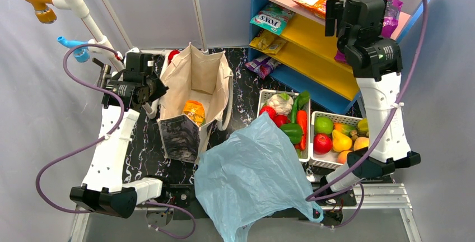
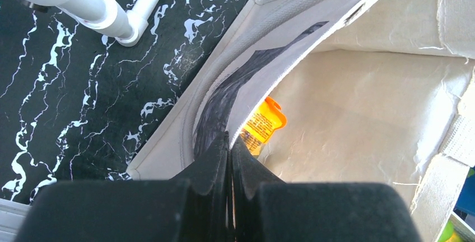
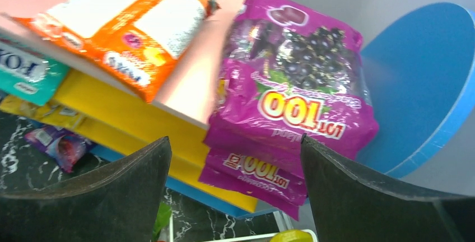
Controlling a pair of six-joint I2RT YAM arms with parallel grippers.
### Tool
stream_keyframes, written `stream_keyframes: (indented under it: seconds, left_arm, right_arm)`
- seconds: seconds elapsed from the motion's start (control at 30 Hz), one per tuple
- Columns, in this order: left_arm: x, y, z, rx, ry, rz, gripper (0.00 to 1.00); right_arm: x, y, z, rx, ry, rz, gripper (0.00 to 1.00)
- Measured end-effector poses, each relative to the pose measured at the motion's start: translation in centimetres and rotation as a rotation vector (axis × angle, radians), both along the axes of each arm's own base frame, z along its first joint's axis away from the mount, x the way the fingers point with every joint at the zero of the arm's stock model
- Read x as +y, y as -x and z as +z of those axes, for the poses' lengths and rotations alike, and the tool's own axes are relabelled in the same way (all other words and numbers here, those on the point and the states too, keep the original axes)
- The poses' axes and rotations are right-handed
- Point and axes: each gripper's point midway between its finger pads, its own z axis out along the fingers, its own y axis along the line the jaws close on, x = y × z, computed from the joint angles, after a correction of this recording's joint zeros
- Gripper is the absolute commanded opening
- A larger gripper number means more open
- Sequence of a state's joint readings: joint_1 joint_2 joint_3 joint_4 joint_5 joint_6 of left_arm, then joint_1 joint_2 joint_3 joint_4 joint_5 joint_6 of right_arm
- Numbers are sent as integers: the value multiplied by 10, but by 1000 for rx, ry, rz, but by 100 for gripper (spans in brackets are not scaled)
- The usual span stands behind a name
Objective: Place the food into the grocery bag and tie it
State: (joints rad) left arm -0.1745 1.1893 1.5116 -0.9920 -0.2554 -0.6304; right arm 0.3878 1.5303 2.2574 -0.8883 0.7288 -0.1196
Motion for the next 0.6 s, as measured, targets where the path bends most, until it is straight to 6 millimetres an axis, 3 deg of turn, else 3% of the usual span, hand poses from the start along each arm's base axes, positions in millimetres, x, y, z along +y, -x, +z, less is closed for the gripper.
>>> stream_keyframes:
  seconds: [0.13, 0.6]
  left_arm:
    - [-4, 0, 0, -1, -6, -19, 0]
    - [-7, 0, 1, -5, -32, -43, 0]
  right_arm:
    - [-23, -6, -5, 11, -9, -64, 92]
    - [-49, -35, -33, 50, -129, -106, 91]
